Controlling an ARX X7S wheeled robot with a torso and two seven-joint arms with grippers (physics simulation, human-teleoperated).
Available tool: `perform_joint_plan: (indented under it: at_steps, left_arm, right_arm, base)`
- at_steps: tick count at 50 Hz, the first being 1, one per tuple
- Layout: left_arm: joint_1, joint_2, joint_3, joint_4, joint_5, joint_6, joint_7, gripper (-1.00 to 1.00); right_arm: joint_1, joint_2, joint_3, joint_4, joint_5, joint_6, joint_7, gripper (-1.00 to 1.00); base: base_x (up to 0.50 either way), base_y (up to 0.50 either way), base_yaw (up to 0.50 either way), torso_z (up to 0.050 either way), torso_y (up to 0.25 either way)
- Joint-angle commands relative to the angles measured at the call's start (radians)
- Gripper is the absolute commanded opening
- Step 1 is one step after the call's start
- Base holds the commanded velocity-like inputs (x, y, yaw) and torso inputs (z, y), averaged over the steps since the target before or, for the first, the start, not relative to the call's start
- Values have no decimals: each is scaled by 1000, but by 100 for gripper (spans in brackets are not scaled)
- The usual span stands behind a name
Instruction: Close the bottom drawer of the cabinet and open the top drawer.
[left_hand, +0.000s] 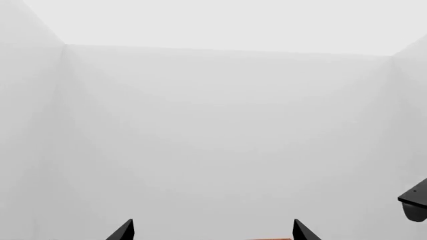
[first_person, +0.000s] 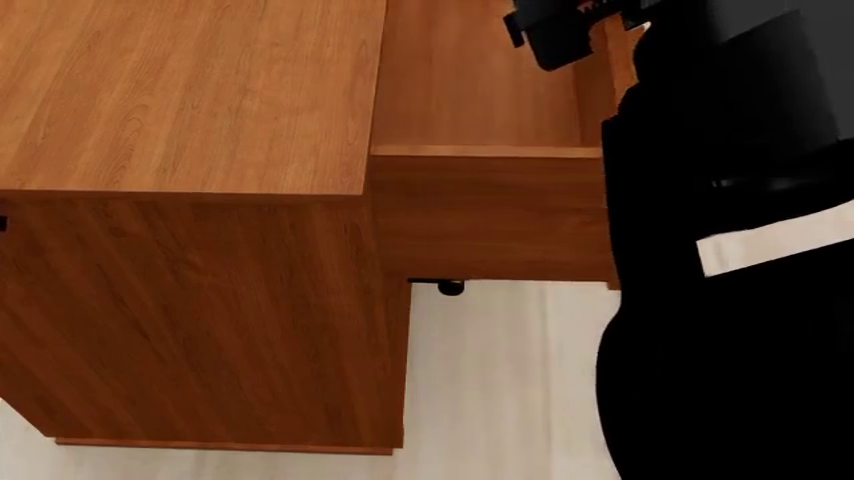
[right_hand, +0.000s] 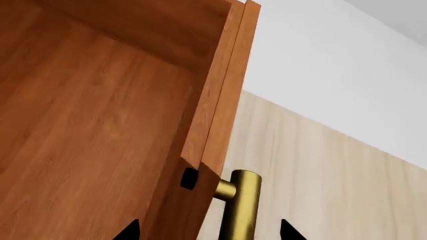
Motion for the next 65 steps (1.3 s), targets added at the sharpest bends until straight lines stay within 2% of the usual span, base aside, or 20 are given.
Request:
perform_joint_plan:
  at_steps: [1, 7, 15, 29, 43, 65]
  left_arm:
    - [7, -2, 0, 2, 0, 6, -2, 100]
    - [4, 0, 6, 1, 4, 7, -1, 100]
    - [-10, 3, 12, 2, 0, -2, -4, 100]
    - [-27, 1, 12, 4, -10, -9, -7, 100]
    - [-42, 4, 19, 1, -13, -14, -9, 100]
    - [-42, -2, 21, 7, -16, -15, -14, 100]
  right_arm:
    - [-18, 42, -18, 18, -88, 12, -20, 100]
    - [-30, 93, -11, -50, -86, 58, -12, 100]
    - [-75, 199, 0, -284, -82, 212, 3, 100]
    - [-102, 286, 31, -443, -73, 321, 19, 100]
    - [-103, 333, 34, -501, -78, 371, 29, 100]
    - [-66, 339, 17, -463, -104, 363, 53, 100]
  base:
    - [0, 0, 0, 0, 0]
    - [0, 0, -1, 0, -2]
    - [0, 0, -1, 0, 0]
    - [0, 0, -1, 0, 0]
    - [0, 0, -1, 0, 0]
    - [-1, -1, -3, 0, 0]
